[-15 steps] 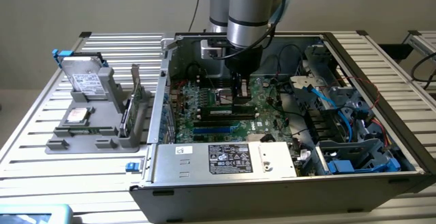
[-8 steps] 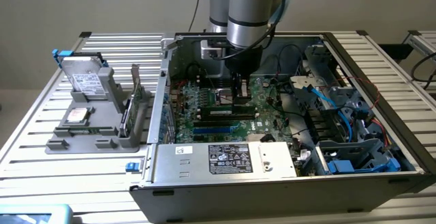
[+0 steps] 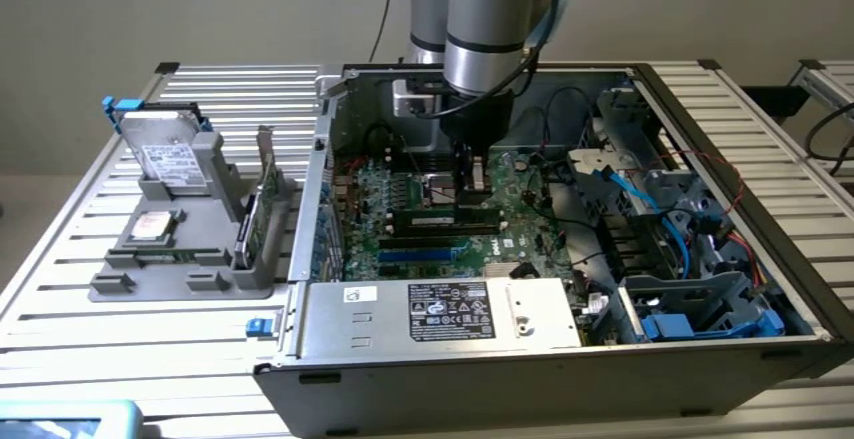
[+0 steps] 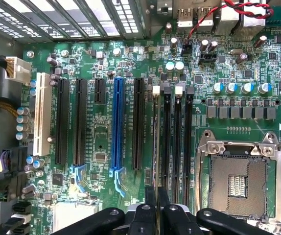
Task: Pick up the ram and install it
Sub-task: 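Insert the ram into the slot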
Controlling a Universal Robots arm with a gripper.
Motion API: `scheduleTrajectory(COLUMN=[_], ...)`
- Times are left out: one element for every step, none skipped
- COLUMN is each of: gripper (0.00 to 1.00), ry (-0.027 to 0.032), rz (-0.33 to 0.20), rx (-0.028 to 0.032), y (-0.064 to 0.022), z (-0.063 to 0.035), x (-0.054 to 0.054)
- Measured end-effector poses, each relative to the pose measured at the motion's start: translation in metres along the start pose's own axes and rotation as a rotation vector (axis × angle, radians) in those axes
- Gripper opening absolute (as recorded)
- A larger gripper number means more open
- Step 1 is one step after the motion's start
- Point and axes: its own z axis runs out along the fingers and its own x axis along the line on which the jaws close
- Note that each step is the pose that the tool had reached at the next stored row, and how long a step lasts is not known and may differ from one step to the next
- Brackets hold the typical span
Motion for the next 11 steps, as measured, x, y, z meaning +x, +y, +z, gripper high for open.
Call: scheduleTrajectory(gripper=[0.13,0.13,0.13,0.13,0.13,0.13,0.13,0.13,0.13,0.13,0.13], ry=[-0.0001,0.0,0.0001,0.0002,0.0003,0.0002,0.0002,0.0002,0.0001,0.0001,0.0002], rz=[0.0,0.0,0.0,0.0,0.0,0.001,0.001,0.001,0.001,0.001,0.001], rx=[0.0002,0.0006,0.0013,0.0018,0.0025,0.0032,0.004,0.0047,0.0056,0.007,0.0083], y=[0.0,0.0001,0.0001,0.0001,0.0001,0.0002,0.0002,0.0002,0.0003,0.0003,0.0003], z=[0.0003,0.0005,0.0007,0.0008,0.001,0.0012,0.0014,0.0015,0.0015,0.0015,0.0014], x=[-0.0002,-0.0003,-0.0005,-0.0006,-0.0008,-0.0009,-0.0011,-0.0012,-0.0013,-0.0014,-0.0015])
